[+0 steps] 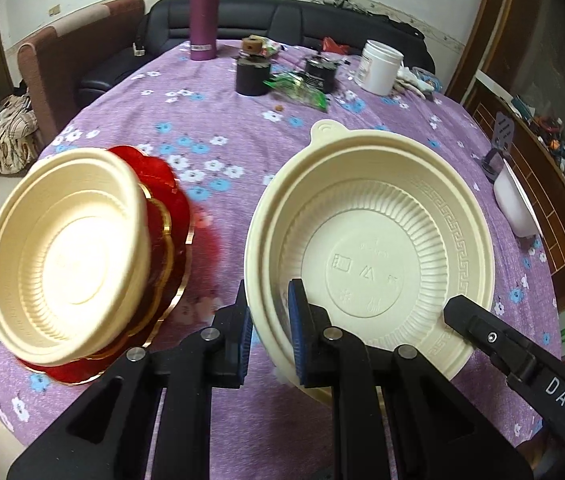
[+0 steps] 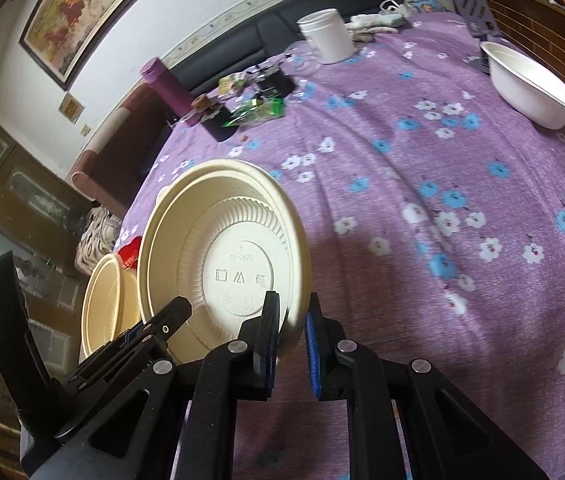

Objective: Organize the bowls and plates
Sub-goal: 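Lower the beige bowl into the bowls on the red plates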

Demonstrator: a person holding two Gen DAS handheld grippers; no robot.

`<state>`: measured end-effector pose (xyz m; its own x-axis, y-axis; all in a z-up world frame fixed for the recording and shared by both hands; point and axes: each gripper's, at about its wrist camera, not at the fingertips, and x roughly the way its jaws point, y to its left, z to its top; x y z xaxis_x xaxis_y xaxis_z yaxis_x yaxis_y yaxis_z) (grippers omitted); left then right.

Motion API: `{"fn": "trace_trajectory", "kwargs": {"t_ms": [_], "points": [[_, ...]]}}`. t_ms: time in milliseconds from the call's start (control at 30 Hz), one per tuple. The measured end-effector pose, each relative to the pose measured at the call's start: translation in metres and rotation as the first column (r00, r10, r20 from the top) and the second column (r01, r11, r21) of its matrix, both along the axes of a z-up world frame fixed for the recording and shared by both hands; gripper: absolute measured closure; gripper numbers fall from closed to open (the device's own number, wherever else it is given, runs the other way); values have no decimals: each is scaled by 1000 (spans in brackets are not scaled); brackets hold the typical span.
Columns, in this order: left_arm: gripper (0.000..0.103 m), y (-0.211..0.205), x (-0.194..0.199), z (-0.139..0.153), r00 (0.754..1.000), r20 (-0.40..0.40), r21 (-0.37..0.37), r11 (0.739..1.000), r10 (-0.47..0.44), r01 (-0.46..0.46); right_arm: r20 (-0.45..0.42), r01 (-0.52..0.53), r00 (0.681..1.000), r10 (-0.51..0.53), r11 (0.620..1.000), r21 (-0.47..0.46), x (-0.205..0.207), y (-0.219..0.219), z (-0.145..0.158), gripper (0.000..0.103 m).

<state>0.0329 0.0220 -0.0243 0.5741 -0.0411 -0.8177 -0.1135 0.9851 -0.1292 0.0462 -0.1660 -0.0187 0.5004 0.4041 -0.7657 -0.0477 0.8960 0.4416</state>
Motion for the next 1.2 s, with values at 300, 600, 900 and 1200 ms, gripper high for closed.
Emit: {"fn": "trace_trajectory", "kwargs": {"t_ms": [300,600,900,1200], "points": [[88,33,-12,14,997,36,-4,998,69,-69,36,-76,996,76,997,-3,-1,36,17,91],[88,72,-25,28,985,76,-3,988,153,-153,72,-154,985,154,988,-3,-3,78,34,91],[88,108,-36,35,968,100,-9,973,228,-229,94,-229,969,228,973,-2,-5,117,46,91],[88,140,-44,33,953,97,-12,958,287,-287,90,-290,953,289,957,-7,-1,153,45,91]]}}
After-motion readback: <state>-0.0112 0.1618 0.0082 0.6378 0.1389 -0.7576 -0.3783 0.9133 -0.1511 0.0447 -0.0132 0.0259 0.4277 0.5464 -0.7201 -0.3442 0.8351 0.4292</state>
